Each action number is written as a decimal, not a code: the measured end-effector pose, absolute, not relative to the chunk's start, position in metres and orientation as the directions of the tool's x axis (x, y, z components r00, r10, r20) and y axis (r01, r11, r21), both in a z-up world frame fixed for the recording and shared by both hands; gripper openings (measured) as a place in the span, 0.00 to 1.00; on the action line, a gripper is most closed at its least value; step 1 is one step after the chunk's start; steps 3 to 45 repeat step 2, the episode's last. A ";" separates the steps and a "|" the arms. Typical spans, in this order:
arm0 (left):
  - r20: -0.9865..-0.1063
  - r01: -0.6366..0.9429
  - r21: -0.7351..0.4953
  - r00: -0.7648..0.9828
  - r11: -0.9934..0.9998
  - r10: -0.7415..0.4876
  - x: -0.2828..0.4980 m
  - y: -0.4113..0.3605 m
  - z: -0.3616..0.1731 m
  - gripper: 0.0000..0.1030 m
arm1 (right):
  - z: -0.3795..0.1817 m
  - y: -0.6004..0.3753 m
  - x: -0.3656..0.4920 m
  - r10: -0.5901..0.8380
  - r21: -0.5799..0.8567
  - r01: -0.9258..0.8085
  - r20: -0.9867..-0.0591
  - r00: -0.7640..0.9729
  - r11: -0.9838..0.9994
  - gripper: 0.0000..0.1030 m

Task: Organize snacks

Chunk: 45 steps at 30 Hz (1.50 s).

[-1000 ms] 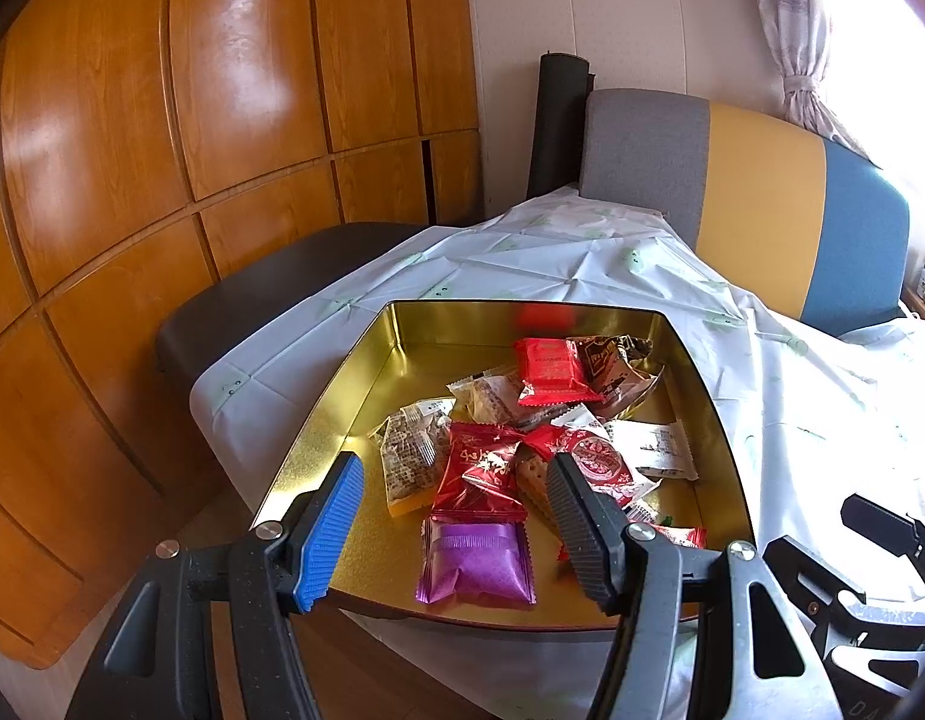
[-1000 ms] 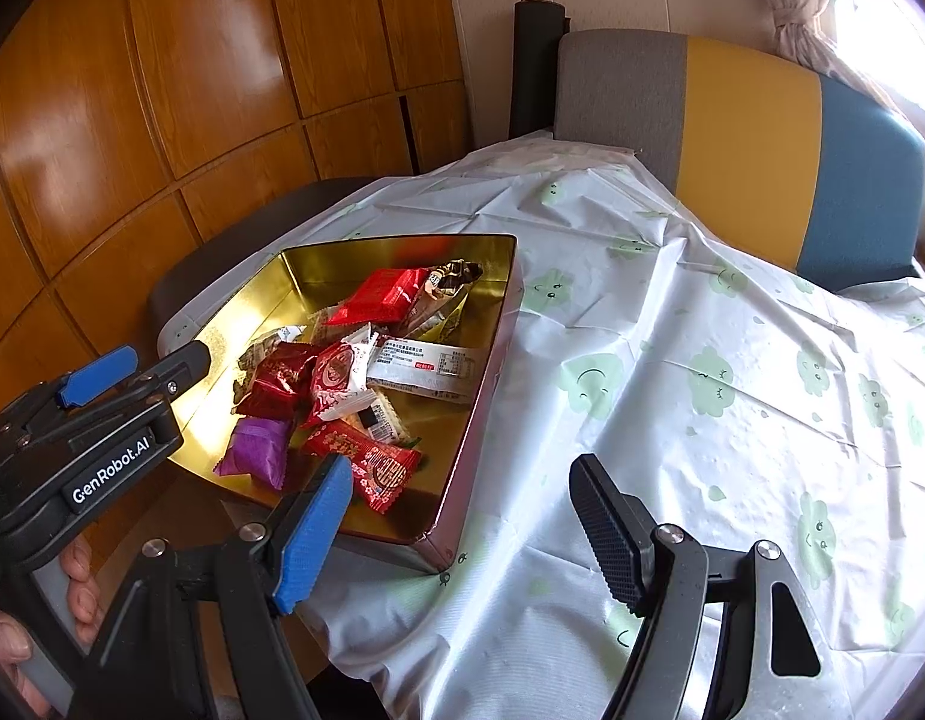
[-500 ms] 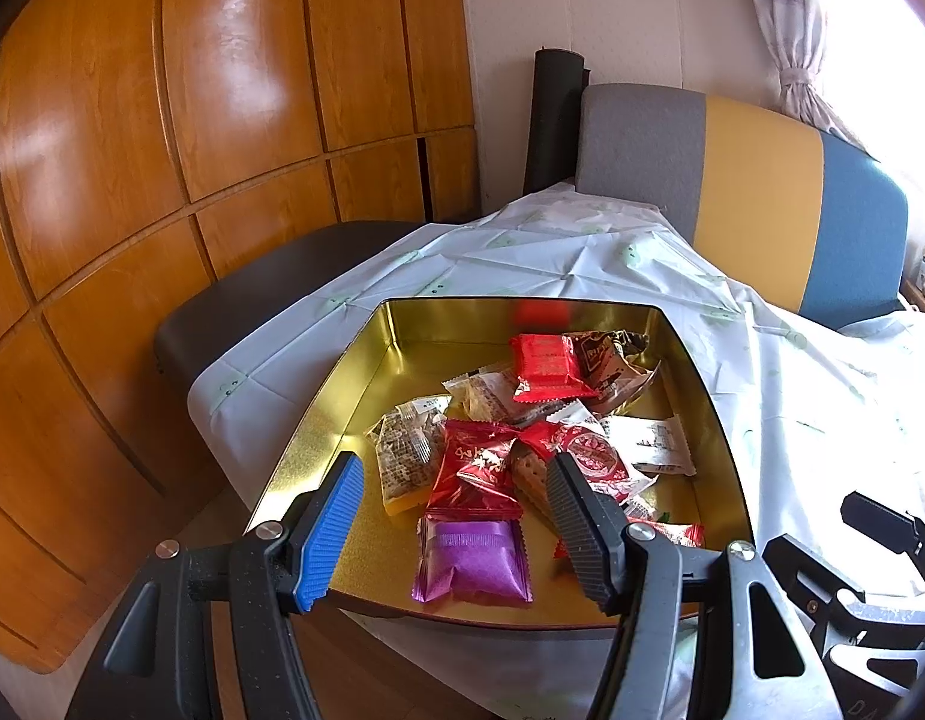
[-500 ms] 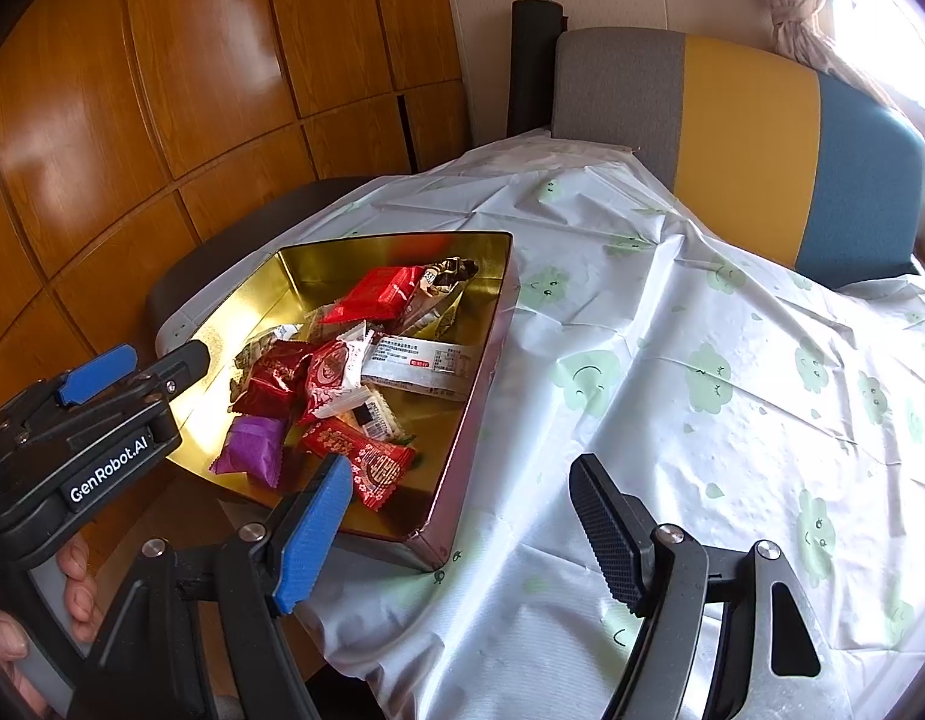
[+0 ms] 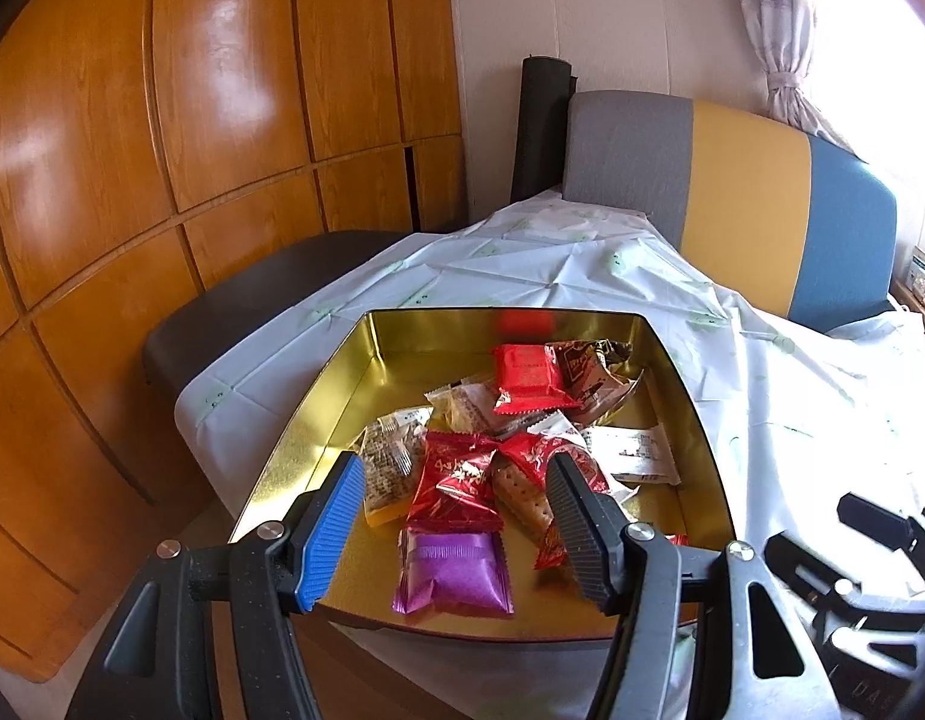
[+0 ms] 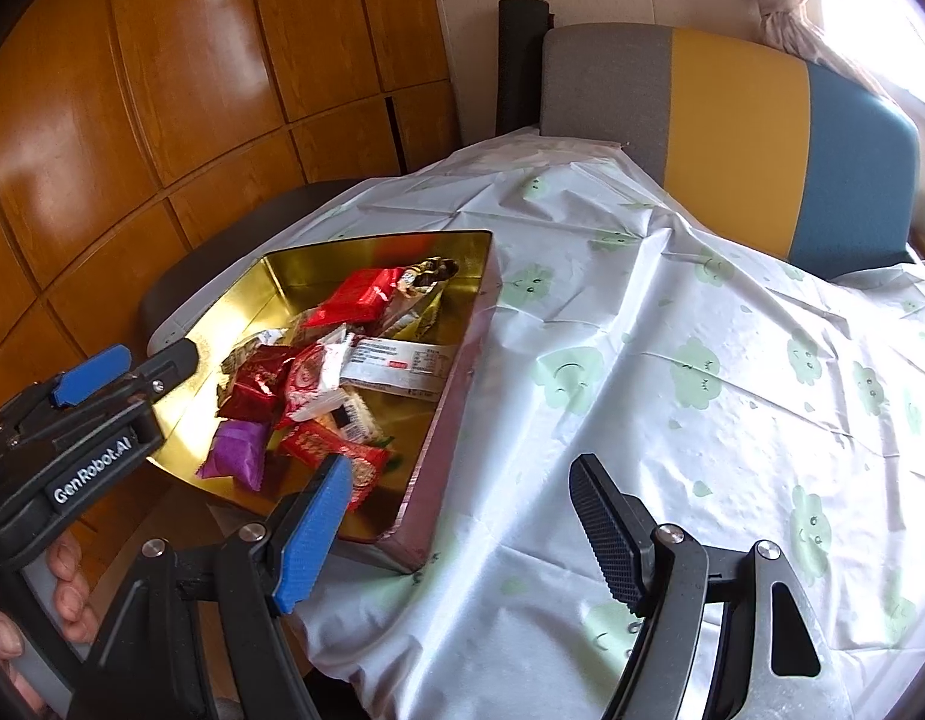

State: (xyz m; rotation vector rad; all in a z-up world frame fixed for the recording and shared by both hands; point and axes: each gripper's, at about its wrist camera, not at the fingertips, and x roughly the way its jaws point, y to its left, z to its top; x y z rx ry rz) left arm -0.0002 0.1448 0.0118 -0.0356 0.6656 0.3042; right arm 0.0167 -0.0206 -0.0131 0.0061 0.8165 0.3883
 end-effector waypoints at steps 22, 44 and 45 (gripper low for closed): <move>-0.626 -0.280 0.053 0.739 0.959 0.250 0.002 0.146 0.012 0.62 | -0.011 -0.035 0.022 0.322 0.153 -0.309 -0.708 0.628 0.939 0.73; -0.626 -0.280 0.053 0.739 0.959 0.250 0.002 0.146 0.012 0.62 | -0.011 -0.035 0.022 0.322 0.153 -0.309 -0.708 0.628 0.939 0.73; -0.626 -0.280 0.053 0.739 0.959 0.250 0.002 0.146 0.012 0.62 | -0.011 -0.035 0.022 0.322 0.153 -0.309 -0.708 0.628 0.939 0.73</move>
